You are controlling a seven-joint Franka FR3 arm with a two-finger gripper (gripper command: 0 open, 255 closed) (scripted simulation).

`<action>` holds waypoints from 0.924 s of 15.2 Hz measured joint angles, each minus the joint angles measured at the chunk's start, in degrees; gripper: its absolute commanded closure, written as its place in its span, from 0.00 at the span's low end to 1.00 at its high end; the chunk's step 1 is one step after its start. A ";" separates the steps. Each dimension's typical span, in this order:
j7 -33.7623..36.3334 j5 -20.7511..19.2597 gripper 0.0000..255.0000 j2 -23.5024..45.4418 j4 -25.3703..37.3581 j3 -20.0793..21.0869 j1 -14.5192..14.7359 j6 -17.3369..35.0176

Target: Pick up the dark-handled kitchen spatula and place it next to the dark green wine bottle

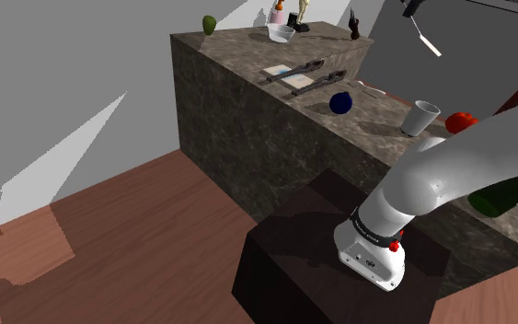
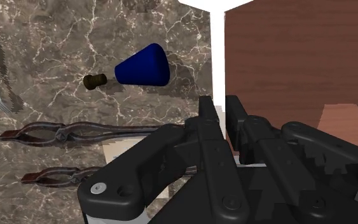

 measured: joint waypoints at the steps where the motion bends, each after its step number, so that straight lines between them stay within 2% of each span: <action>1: -0.87 -0.62 1.00 -0.88 -0.07 -0.36 -0.42 -0.59; 8: -5.58 -6.06 1.00 -10.83 -4.69 -0.68 -4.57 -4.46; 14: -10.78 -10.27 1.00 -16.88 -5.23 -1.90 -7.59 -8.52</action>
